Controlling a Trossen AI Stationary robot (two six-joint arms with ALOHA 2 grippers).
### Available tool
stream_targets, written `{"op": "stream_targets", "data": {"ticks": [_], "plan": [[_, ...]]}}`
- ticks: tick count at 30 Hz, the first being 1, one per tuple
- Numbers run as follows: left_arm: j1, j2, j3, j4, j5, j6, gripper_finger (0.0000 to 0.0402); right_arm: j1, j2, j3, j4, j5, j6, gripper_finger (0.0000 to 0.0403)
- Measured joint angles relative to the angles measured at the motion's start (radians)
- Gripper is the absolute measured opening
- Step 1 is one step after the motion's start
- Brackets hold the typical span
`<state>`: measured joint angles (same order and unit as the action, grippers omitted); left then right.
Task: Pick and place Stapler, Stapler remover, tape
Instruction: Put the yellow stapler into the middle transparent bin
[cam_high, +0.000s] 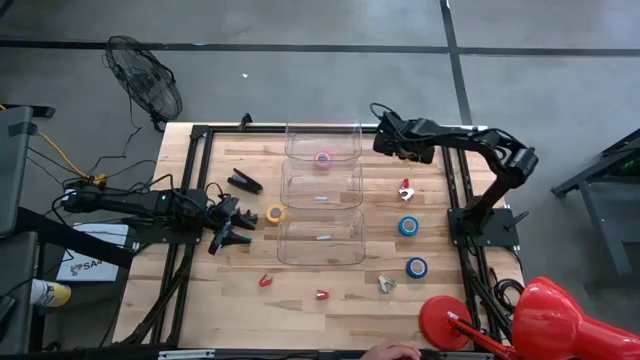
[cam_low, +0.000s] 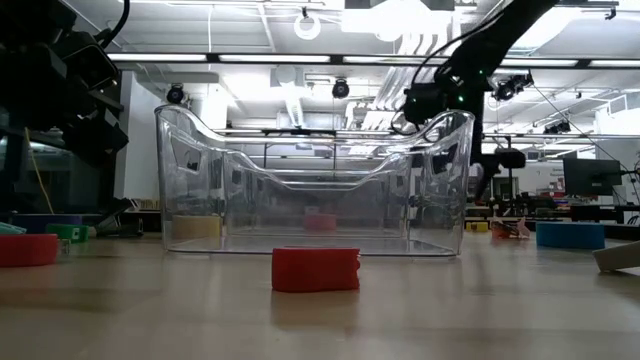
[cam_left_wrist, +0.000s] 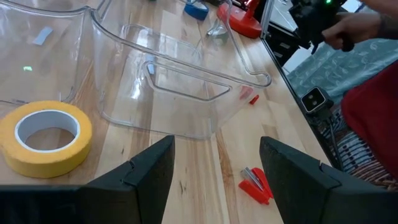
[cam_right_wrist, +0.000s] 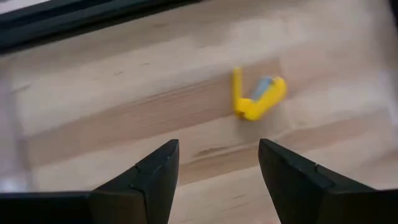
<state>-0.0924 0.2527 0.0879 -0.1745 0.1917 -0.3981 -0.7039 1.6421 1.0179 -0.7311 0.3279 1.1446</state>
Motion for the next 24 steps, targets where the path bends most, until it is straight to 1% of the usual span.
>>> {"op": "stream_targets", "data": {"ticks": [3,6,10,21,24], "plan": [[0.000,0.000,0.000,0.000,0.000,0.000,0.0231,-0.004,0.000,-0.021,0.001,0.022,0.090,0.0212],[0.000,0.000,0.000,0.000,-0.001,0.000,0.0231,-0.006,0.000,-0.024,0.000,0.060,0.129,0.0212],[0.000,0.000,0.000,0.000,-0.001,0.000,0.0231,-0.016,0.000,-0.024,0.009,0.056,0.192,0.0212],[0.000,0.000,0.000,0.000,-0.002,0.000,0.0231,-0.056,0.000,-0.024,0.032,0.035,0.199,0.0212],[0.000,0.000,0.000,0.000,-0.002,0.000,0.0231,-0.056,0.000,-0.024,0.026,0.036,0.166,0.0212]]}}
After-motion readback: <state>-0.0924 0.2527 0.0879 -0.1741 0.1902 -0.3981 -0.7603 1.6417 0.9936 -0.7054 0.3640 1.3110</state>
